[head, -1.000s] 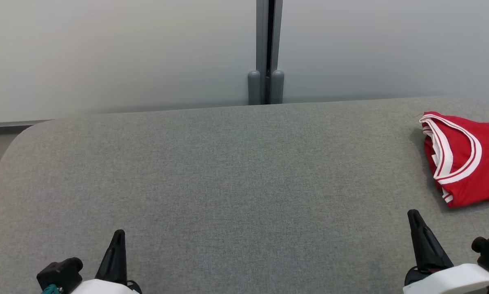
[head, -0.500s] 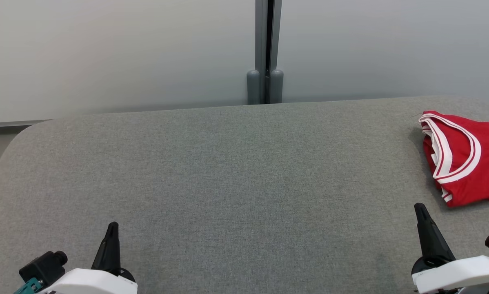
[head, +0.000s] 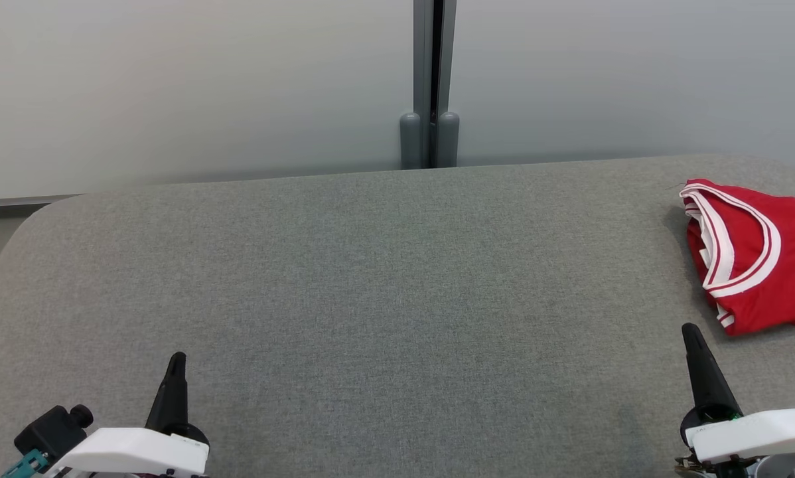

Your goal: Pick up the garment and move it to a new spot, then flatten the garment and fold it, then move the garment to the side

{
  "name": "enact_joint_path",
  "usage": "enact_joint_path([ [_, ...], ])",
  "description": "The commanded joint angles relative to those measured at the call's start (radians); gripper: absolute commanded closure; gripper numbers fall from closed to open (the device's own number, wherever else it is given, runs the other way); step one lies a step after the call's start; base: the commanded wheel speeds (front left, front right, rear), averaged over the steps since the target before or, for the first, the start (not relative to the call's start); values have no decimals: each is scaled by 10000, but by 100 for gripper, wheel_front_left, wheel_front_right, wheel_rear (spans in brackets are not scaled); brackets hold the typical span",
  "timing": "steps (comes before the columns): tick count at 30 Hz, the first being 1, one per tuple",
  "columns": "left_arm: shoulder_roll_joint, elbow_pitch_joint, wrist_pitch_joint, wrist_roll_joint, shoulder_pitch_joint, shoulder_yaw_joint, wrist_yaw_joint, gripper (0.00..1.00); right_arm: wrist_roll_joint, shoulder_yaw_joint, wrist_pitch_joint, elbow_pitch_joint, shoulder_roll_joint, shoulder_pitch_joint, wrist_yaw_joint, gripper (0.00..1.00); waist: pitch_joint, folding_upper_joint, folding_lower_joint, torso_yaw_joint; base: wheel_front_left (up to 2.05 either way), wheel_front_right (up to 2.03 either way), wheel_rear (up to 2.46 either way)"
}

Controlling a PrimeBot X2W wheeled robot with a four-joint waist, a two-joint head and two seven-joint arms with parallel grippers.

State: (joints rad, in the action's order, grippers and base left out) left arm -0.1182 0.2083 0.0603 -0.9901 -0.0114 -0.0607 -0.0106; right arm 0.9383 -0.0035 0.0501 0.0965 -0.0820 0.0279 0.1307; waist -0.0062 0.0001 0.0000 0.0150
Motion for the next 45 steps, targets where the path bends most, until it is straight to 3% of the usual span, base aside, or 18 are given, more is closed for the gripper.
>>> enact_joint_path([
  [1,-46,-74,-64,-231,325,124,-94,100,275,-64,28,-30,-68,-253,1,100,1,-1,0,-2,0,0,0],
  [45,395,208,-1130,-4174,936,1163,-837,100,4637,-559,283,952,41,-1005,2,100,53,-1,0,-86,0,0,0],
])
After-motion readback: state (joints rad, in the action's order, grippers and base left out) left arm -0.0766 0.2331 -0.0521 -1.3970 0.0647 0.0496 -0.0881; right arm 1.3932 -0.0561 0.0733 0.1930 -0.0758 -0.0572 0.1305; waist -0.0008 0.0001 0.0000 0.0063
